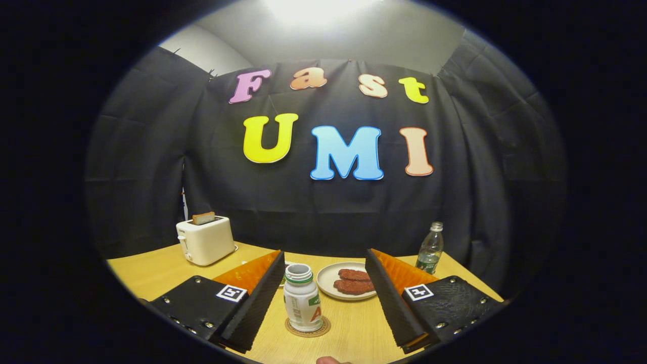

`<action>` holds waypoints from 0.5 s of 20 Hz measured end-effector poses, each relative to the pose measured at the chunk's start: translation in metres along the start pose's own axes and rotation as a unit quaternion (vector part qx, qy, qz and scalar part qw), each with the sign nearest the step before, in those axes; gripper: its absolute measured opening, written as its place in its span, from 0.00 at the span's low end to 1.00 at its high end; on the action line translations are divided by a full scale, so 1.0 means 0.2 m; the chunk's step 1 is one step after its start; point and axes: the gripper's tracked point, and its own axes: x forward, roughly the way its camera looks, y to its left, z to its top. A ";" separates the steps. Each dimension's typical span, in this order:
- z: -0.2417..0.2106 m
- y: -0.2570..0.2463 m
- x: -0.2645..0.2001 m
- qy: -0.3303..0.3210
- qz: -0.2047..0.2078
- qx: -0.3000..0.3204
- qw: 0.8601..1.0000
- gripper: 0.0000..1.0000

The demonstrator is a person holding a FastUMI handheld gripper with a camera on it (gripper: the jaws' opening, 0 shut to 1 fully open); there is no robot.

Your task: Take the bottle from table, then pour the juice into the cup, finally place the bottle on the coaster

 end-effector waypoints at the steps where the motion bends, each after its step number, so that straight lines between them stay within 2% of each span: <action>1: 0.05 0.00 -0.04 -0.004 0.000 -0.001 1.000 0.98; 6: 0.21 -0.05 -0.20 -0.024 0.004 0.003 1.000 0.98; 10: 0.21 -0.11 -0.26 -0.029 0.010 0.009 0.999 0.98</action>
